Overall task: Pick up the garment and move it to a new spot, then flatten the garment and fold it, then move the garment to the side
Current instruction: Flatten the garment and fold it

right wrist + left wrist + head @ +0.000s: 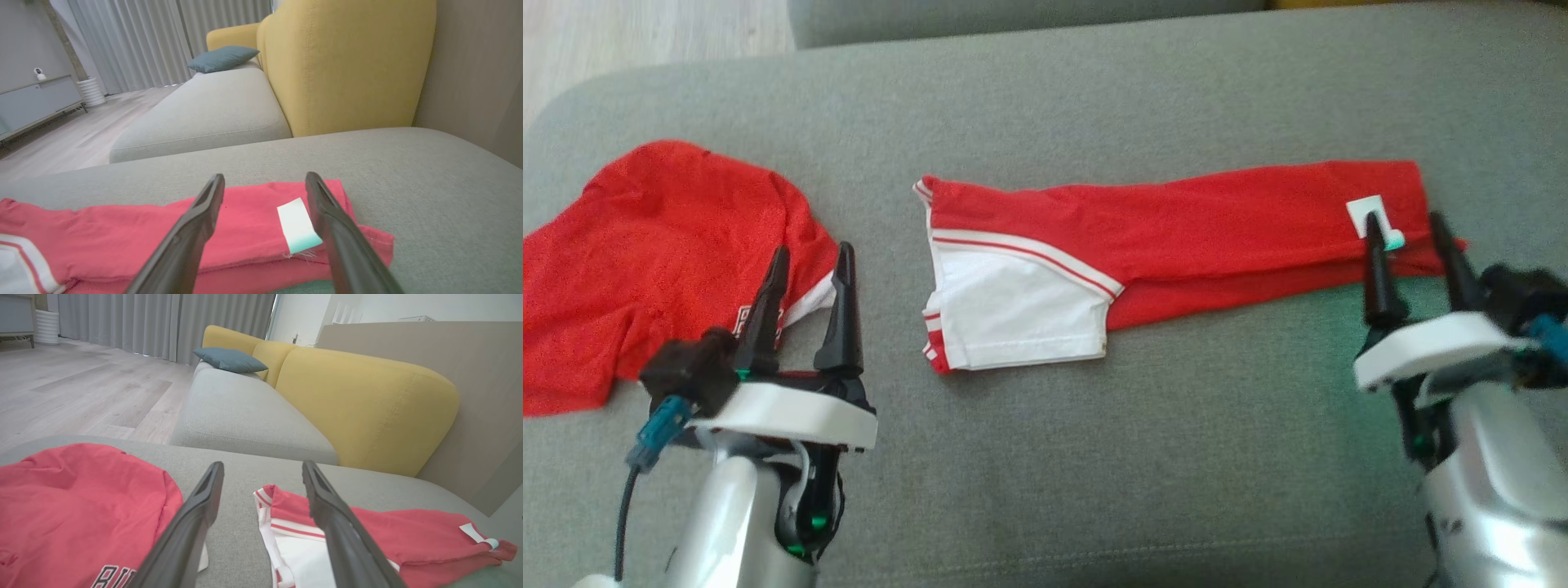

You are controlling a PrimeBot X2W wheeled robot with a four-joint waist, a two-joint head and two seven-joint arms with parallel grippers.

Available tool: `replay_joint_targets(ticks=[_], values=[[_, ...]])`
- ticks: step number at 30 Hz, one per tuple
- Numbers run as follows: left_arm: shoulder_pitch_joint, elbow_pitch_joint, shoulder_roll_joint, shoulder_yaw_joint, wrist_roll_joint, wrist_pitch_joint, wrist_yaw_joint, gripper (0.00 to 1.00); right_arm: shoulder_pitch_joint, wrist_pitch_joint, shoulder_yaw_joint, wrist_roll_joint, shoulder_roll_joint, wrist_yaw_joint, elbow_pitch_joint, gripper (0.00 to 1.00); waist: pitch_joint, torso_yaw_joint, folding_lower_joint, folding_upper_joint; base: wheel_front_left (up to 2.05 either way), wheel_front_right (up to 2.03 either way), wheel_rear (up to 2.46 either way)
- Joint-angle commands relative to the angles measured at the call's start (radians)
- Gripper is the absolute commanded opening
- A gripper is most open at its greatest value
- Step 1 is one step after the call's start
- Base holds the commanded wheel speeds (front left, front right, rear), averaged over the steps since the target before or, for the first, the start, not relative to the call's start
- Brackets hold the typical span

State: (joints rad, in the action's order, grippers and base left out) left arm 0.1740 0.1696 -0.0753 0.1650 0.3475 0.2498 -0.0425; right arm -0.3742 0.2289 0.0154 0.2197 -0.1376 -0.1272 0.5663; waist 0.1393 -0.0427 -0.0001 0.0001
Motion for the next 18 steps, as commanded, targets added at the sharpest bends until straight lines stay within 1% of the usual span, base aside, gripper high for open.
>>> replay_joint_targets(ticks=[1,6,13,18], values=[[0.055,-0.020,0.001,-0.045,-0.016,0.012,-0.012,1.00,-0.064,-0.017,-0.009,-0.010,-0.002,-0.003,-0.019,1.00,0.021,0.011,0.0001,-0.0001,0.00,0.00,0.00],[0.080,0.000,0.014,-0.050,-0.041,0.012,-0.039,1.00,-0.148,-0.102,-0.136,-0.001,-0.009,-0.003,0.053,1.00,0.068,0.038,0.0001,-0.0001,0.00,0.00,0.00],[0.106,0.021,0.021,-0.052,-0.058,0.012,-0.060,1.00,-0.247,-0.218,-0.304,-0.029,-0.043,-0.003,0.209,1.00,0.123,0.075,0.0001,-0.0001,0.00,0.00,0.00],[0.117,0.029,0.023,-0.061,-0.066,0.012,-0.069,1.00,-0.293,-0.262,-0.383,-0.082,-0.053,-0.003,0.300,1.00,0.142,0.086,0.0001,-0.0001,0.00,0.00,0.00]])
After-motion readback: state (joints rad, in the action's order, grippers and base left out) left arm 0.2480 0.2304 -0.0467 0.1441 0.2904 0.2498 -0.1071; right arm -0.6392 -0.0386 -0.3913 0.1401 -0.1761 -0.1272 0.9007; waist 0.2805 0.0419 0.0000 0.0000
